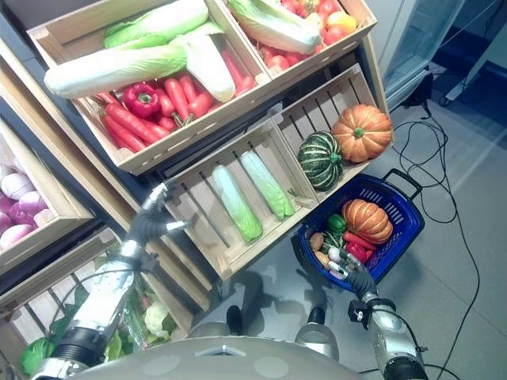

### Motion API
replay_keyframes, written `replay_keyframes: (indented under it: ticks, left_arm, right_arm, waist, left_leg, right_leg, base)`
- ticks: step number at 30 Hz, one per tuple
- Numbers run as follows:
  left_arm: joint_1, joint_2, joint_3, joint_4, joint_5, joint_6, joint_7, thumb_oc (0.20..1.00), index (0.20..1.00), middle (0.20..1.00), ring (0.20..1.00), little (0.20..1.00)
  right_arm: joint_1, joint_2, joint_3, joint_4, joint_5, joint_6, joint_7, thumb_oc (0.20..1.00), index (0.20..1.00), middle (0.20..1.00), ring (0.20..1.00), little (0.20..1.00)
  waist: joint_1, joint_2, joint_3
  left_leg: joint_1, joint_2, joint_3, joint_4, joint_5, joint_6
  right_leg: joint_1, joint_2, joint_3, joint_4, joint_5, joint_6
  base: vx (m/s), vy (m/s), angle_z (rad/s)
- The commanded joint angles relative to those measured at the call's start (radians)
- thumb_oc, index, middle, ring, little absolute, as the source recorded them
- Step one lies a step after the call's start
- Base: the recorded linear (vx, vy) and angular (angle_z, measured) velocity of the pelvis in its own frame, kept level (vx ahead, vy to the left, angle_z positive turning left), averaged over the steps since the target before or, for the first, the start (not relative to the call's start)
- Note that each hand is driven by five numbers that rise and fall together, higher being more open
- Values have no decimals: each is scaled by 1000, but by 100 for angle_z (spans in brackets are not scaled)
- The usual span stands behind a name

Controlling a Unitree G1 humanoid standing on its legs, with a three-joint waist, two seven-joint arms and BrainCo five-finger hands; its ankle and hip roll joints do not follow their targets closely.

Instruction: Pick up fruits and vegetables into the basket

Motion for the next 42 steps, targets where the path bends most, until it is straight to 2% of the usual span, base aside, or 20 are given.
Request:
replay_keyframes:
  ticks: [1, 3, 4, 6, 7, 8, 9, 10, 11, 16, 19, 22, 26, 30, 34, 35, 37, 42]
  left_arm:
    - [-46, 60, 42, -45, 217, -140, 201, 1000, 1000, 1000, 1000, 1000]
    - [-67, 79, 32, -52, 330, -136, 300, 1000, 1000, 1000, 1000, 1000]
    - [-92, 95, 17, -54, 433, -112, 378, 1000, 1000, 1000, 1000, 1000]
    - [-158, 136, -27, -41, 604, -26, 511, 1000, 1000, 1000, 1000, 1000]
    - [-165, 137, -33, -37, 624, -17, 524, 1000, 1000, 1000, 1000, 1000]
    - [-230, 188, -85, -5, 671, 55, 581, 1000, 1000, 1000, 1000, 1000]
    - [-230, 188, -85, -5, 671, 55, 581, 1000, 1000, 1000, 1000, 1000]
    - [-299, 234, -140, 31, 677, 119, 599, 1000, 1000, 1000, 1000, 1000]
    - [-304, 235, -144, 35, 682, 124, 598, 1000, 1000, 1000, 1000, 1000]
    - [-452, 325, -262, 141, 759, 240, 653, 1000, 1000, 1000, 1000, 1000]
    - [-549, 374, -319, 216, 768, 298, 648, 1000, 1000, 1000, 1000, 1000]
    - [-632, 401, -373, 286, 815, 342, 650, 1000, 1000, 1000, 1000, 1000]
    - [-693, 388, -426, 376, 814, 388, 586, 1000, 1000, 1000, 1000, 1000]
    - [-723, 364, -444, 437, 824, 388, 532, 1000, 1000, 1000, 1000, 1000]
    - [-751, 336, -459, 490, 816, 440, 471, 1000, 1000, 1000, 1000, 1000]
    - [-756, 333, -463, 501, 808, 451, 464, 1000, 1000, 1000, 1000, 1000]
    - [-772, 326, -463, 540, 805, 478, 435, 1000, 1000, 1000, 1000, 1000]
    - [-786, 333, -470, 587, 823, 532, 387, 1000, 1000, 1000, 1000, 1000]
  right_arm:
    - [-18, -15, -28, -93, 6, -71, -38, 1000, 1000, 1000, 1000, 1000]
    - [-15, -28, -36, -129, -3, -79, -49, 1000, 1000, 1000, 1000, 1000]
    - [-18, -40, -38, -154, -2, -84, -58, 1000, 1000, 1000, 1000, 1000]
    - [-28, -70, -42, -195, -6, -96, -73, 1000, 1000, 1000, 1000, 1000]
    - [-29, -72, -43, -198, -6, -96, -73, 1000, 1000, 1000, 1000, 1000]
    - [-39, -100, -42, -228, -9, -100, -75, 1000, 1000, 1000, 1000, 1000]
    - [-39, -100, -42, -228, -9, -100, -75, 1000, 1000, 1000, 1000, 1000]
    - [-47, -139, -42, -263, -11, -108, -72, 1000, 1000, 1000, 1000, 1000]
    - [-47, -140, -43, -264, -11, -109, -72, 1000, 1000, 1000, 1000, 1000]
    - [-86, -209, -42, -330, -8, -127, -77, 1000, 1000, 1000, 1000, 1000]
    - [-126, -244, -41, -364, -5, -139, -88, 1000, 1000, 1000, 1000, 1000]
    - [-154, -267, -40, -383, -4, -145, -97, 1000, 1000, 1000, 1000, 1000]
    - [-178, -295, -43, -403, -5, -152, -111, 1000, 1000, 1000, 1000, 1000]
    - [-199, -308, -47, -423, -5, -156, -122, 1000, 1000, 1000, 1000, 1000]
    - [-225, -322, -56, -462, -7, -153, -145, 1000, 1000, 1000, 1000, 1000]
    - [-227, -324, -58, -468, -8, -153, -148, 1000, 1000, 1000, 1000, 1000]
    - [-237, -329, -66, -497, -5, -151, -158, 1000, 1000, 1000, 1000, 1000]
    - [-236, -341, -82, -545, 3, -152, -166, 1000, 1000, 1000, 1000, 1000]
  waist:
    - [-41, -23, 37]
    - [-57, -13, 47]
    - [-71, -4, 57]
    - [-103, 18, 80]
    - [-104, 20, 81]
    - [-133, 38, 99]
    - [-133, 38, 99]
    - [-167, 61, 120]
    - [-167, 62, 121]
    - [-240, 93, 181]
    - [-284, 107, 227]
    - [-309, 111, 257]
    - [-334, 114, 285]
    - [-344, 111, 304]
    - [-360, 103, 334]
    - [-360, 104, 335]
    - [-367, 98, 355]
    - [-371, 93, 359]
  left_leg:
    - [-63, -33, 12, 121, -138, 51]
    - [-86, -32, 15, 150, -143, 47]
    - [-104, -31, 17, 172, -146, 45]
    - [-136, -30, 26, 206, -149, 40]
    - [-139, -30, 27, 208, -149, 39]
    - [-155, -29, 37, 220, -144, 34]
    - [-155, -29, 37, 220, -144, 34]
    - [-172, -31, 52, 226, -138, 30]
    - [-174, -31, 54, 226, -138, 29]
    - [-237, -35, 97, 273, -137, 19]
    - [-291, -38, 129, 307, -134, 16]
    - [-323, -36, 149, 321, -131, 13]
    - [-357, -30, 167, 342, -127, 5]
    - [-395, -19, 180, 373, -129, 1]
    - [-451, -9, 193, 424, -135, 2]
    - [-453, -9, 182, 440, -161, -7]
    - [-490, -3, 186, 473, -167, -5]
    - [-570, 3, 194, 528, -178, -2]
  right_leg:
    - [-80, -40, 11, 167, -102, 6]
    - [-108, -44, 20, 194, -111, 1]
    - [-132, -46, 28, 218, -119, -5]
    - [-184, -53, 44, 264, -135, -11]
    - [-189, -54, 46, 268, -137, -12]
    - [-221, -57, 61, 294, -145, -14]
    - [-221, -57, 61, 294, -145, -14]
    - [-256, -59, 80, 319, -156, -15]
    - [-259, -59, 81, 321, -158, -15]
    - [-367, -61, 130, 377, -168, -19]
    - [-452, -60, 163, 416, -165, -19]
    - [-498, -52, 184, 438, -166, -21]
    - [-543, -49, 199, 458, -166, -21]
    - [-579, -48, 205, 477, -166, -23]
    - [-631, -42, 216, 509, -167, -28]
    - [-632, -40, 224, 527, -198, -19]
    - [-662, -36, 229, 543, -198, -21]
    - [-738, -35, 239, 580, -199, -24]
  base:
    - [13, 38, -8]
    - [-1, 49, -6]
    - [-18, 64, -13]
    - [-47, 106, -11]
    - [-49, 161, -9]
    - [-19, 93, -7]
    - [-20, 192, -25]
    - [-2, 106, -22]
    - [-14, 140, -31]
    - [-49, 98, -25]
    - [-75, 79, -28]
    - [-64, 37, -17]
    - [-29, 27, -8]
    - [-29, 3, -7]
    - [-1, 14, -2]
    - [58, 33, 6]
    - [5, 21, 4]
    - [-6, 3, 0]
